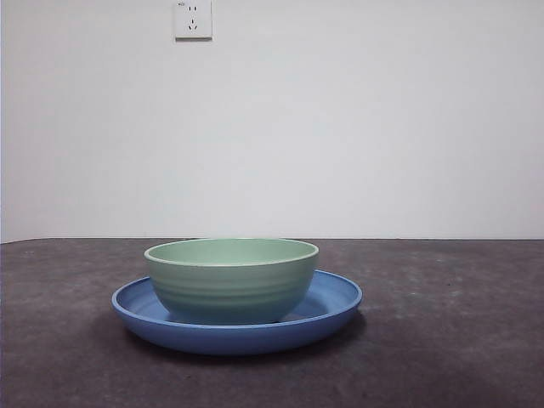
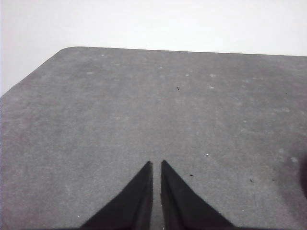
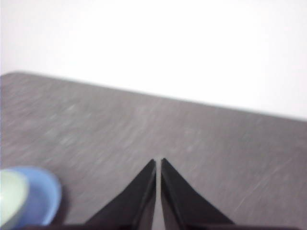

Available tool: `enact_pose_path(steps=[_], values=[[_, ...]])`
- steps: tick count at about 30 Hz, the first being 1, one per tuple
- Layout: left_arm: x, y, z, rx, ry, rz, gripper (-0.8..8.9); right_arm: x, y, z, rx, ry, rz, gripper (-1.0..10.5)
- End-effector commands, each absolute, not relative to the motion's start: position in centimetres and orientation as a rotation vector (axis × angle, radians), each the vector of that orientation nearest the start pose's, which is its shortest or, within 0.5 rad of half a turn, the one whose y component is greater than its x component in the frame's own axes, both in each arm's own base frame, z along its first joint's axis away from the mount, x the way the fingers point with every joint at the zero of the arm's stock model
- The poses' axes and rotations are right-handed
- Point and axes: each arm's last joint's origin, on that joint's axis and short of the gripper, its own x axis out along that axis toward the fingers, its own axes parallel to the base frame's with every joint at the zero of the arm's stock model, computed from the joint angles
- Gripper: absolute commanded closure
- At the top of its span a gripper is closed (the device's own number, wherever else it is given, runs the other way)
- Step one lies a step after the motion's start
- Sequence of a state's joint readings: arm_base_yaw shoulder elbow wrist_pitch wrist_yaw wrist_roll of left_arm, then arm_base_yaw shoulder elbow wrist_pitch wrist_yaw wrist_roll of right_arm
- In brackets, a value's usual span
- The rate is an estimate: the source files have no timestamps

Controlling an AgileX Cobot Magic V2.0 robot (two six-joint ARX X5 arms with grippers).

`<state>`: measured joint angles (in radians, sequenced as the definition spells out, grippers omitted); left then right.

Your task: Place the green bowl on the blue plate

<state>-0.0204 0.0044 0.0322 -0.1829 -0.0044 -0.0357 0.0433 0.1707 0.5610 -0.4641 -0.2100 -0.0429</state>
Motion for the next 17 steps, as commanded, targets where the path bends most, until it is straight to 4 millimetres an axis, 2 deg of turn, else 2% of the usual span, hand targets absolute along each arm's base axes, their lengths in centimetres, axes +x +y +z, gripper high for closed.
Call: enact_pose_path(steps=[1,9,12,17], values=[[9.6,-0.2,14.9,-0.024,0.181,-0.007,7.87,7.2,0.8,26.2,-0.056,0.004,0.229,9.3],[9.6,-0.2,14.9,-0.024,0.181,-0.006,7.87,9.2,0.7,19.7,-0.052,0.016,0.151,9.3],[9.6,-0.2,14.9,-0.024,0.181,-0.007,7.87,9.4,0.6,17.9,-0.052,0.039,0.104,9.3],[9.6,-0.2,14.9,-0.025,0.181,-0.007,7.87,9.7,0.5,16.1,-0.053,0.063,0.075,9.3]])
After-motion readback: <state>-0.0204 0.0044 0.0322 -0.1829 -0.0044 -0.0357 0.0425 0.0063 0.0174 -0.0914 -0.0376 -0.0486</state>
